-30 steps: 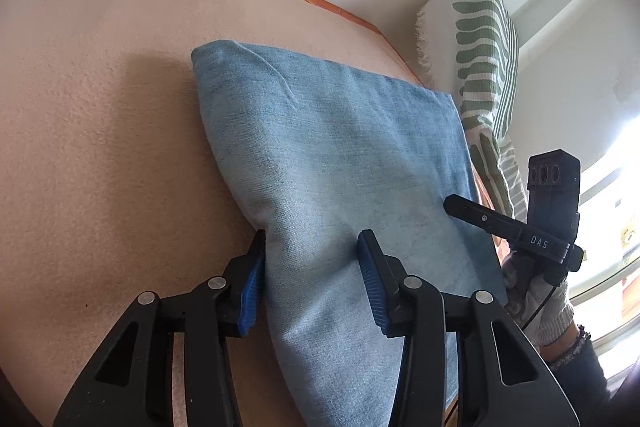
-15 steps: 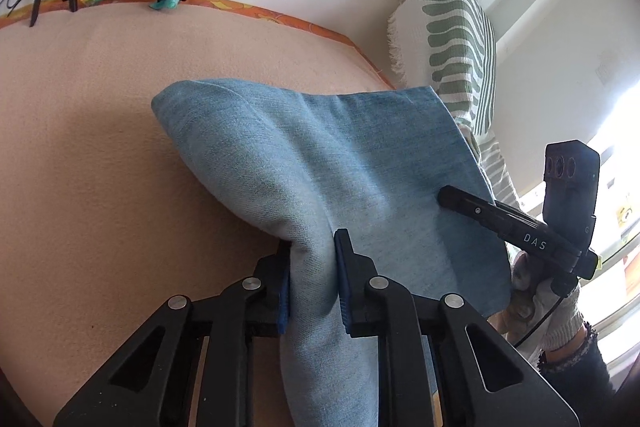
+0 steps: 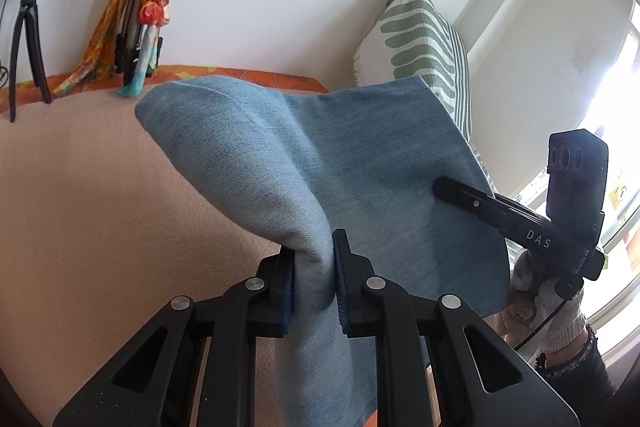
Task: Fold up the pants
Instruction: 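Grasp the folded jeans with both tools and lift them, then lower the folded jeans onto the bed and open both tools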
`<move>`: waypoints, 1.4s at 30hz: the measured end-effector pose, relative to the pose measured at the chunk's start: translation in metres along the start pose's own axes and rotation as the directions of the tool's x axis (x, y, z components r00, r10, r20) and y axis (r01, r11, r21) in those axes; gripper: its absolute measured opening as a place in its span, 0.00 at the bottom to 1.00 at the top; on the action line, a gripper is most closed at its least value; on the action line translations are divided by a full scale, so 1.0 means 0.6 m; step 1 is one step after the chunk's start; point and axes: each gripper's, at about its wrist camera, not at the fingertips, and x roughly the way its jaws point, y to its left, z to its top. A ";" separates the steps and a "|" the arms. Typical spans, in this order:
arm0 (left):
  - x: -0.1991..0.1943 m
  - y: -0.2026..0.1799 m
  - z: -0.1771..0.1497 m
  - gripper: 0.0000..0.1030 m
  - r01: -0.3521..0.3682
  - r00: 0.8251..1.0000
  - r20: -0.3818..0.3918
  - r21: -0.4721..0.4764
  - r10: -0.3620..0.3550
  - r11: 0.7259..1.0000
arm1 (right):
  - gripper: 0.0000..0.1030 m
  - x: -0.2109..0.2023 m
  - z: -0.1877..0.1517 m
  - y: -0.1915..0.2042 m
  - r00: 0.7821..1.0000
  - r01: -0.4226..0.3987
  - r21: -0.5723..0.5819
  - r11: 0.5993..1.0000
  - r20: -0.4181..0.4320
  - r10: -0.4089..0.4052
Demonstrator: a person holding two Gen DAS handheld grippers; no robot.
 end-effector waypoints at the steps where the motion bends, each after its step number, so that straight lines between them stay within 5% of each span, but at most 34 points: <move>1: 0.003 -0.002 0.014 0.14 0.001 1.000 0.005 0.008 -0.001 1.000 | 0.20 0.001 0.012 -0.001 1.000 0.011 -0.006 1.000 0.007 -0.011; 22: 0.178 0.060 0.248 0.14 -0.031 0.998 0.060 0.055 0.027 0.998 | 0.20 0.180 0.259 -0.111 0.995 0.099 -0.027 0.995 0.036 -0.098; 34: 0.307 0.143 0.275 0.14 -0.076 0.997 -0.002 0.031 0.076 0.997 | 0.20 0.347 0.283 -0.180 0.993 0.116 -0.005 0.993 -0.032 -0.116; 42: 0.335 0.163 0.270 0.15 -0.138 0.990 -0.018 0.061 0.139 0.989 | 0.20 0.421 0.275 -0.202 0.981 0.163 -0.036 0.986 -0.102 -0.166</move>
